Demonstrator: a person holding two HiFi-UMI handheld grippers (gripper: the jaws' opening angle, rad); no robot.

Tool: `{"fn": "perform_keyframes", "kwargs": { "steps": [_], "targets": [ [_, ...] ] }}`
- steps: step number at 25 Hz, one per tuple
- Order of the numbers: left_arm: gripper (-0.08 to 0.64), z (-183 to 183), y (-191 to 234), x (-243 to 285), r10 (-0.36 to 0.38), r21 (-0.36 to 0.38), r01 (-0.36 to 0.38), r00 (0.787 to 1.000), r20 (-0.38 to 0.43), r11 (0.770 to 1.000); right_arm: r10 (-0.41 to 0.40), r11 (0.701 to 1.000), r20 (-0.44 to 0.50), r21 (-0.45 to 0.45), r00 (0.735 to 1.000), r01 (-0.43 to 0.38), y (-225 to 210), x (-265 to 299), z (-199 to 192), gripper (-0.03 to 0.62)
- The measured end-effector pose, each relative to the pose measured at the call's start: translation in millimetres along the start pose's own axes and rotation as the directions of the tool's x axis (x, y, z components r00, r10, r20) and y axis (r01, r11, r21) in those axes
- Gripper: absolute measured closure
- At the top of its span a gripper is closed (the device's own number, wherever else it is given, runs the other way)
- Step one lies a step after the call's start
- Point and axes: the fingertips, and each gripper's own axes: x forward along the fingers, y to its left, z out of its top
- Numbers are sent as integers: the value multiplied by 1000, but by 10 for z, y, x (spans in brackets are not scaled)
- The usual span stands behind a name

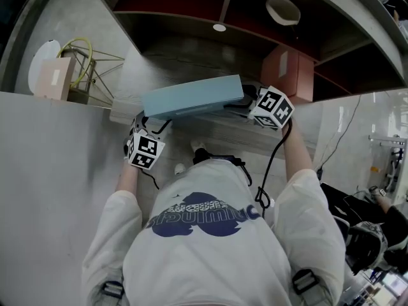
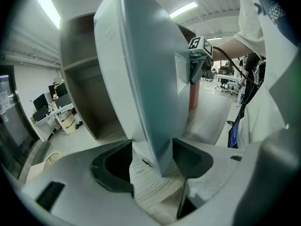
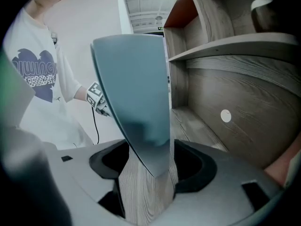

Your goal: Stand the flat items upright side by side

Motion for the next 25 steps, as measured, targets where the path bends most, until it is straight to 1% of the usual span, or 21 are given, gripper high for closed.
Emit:
{"fn": "perform_keyframes", "kwargs": {
  "steps": [8,13,20,25],
  "targets": [
    [284,173,-2,211,19,-22,-19,1000,-4,1000,-54,998,69,36,996,52,-106,-194,-27,284],
    [284,250,7,309,20,-15,-20,1000,-20,1000,-56,998,81,38,995,53,-115,-215,-56,285],
    [284,328,35,394,10,-7,-11,999,-34,1000,-70,996,106,61,992,64,-154,-257,-76,279],
    [284,354,94,444,-17,14,18,999,-45,1000,-121,988,116,114,986,108,-163,-253,-59,279]
  ]
}}
